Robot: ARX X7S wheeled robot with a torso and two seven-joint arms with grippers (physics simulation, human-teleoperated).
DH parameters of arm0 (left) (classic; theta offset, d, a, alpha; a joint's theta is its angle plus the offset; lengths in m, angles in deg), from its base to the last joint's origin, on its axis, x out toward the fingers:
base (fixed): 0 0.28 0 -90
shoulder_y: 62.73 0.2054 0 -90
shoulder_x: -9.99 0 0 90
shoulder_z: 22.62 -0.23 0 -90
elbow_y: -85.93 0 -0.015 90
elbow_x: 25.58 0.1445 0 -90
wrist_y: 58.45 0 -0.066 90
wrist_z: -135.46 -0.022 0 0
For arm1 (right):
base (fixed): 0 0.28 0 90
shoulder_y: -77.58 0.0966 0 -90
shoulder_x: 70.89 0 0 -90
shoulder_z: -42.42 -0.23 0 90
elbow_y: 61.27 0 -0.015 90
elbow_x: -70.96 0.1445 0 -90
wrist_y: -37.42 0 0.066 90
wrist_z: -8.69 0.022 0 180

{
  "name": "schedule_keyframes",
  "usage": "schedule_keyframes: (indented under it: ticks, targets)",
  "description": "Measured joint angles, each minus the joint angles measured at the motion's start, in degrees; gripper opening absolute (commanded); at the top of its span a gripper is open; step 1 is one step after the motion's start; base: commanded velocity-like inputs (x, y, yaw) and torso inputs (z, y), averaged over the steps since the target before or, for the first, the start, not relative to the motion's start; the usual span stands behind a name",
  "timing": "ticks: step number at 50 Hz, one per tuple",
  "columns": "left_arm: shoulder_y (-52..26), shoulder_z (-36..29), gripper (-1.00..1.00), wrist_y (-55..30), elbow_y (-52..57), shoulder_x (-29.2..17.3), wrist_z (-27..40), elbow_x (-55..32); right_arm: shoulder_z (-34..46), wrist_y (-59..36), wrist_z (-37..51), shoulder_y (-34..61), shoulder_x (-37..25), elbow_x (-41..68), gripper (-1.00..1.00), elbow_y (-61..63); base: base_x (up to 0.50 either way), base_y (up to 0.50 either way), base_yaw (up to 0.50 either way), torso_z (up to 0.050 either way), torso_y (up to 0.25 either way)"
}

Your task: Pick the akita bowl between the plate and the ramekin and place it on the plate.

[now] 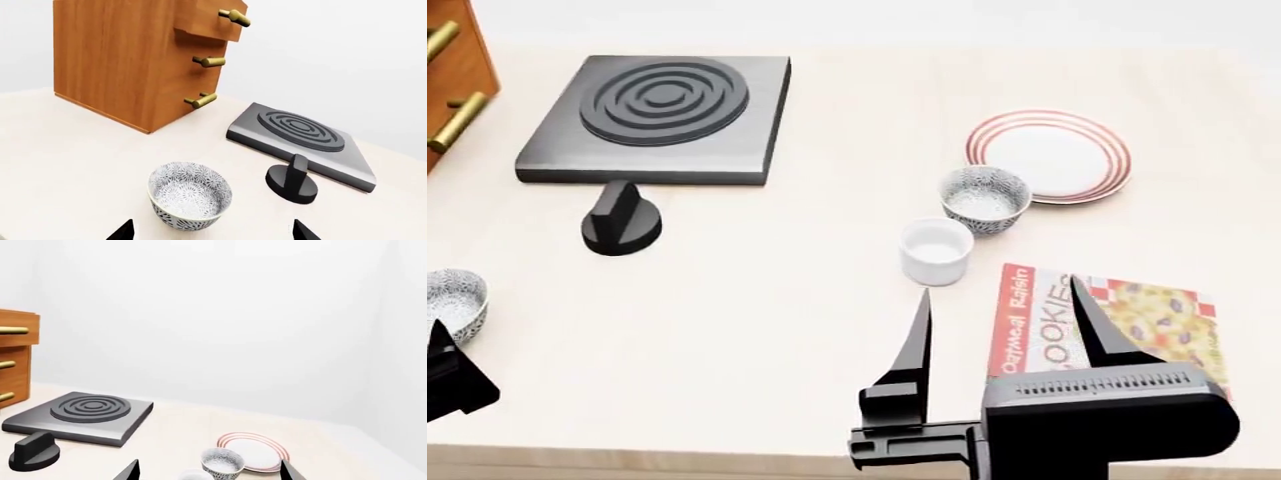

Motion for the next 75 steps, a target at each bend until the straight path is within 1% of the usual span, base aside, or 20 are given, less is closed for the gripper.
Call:
schedule_keyframes:
  ticks: [42,57,75]
  targets:
    - [0.1,-0.9,1.00,0.9,-0.5,-0.4,0.5,-0.5,0.0,0.4,1.3,-0.2,-0.9,1.2,1.00,0.0,0.00,-0.13,0.00,0.000,0.000]
    - [0.2,-1.2,1.00,1.1,-0.4,-0.6,0.7,-0.8,0.3,0.4,2.0,-0.2,-1.4,1.1,1.00,0.0,0.00,0.00,0.00,0.000,0.000]
    - [0.3,-1.5,1.00,1.2,-0.4,-0.9,0.9,-1.1,0.8,0.4,2.1,-0.1,-1.9,1.6,1.00,0.0,0.38,0.00,0.00,0.000,0.000]
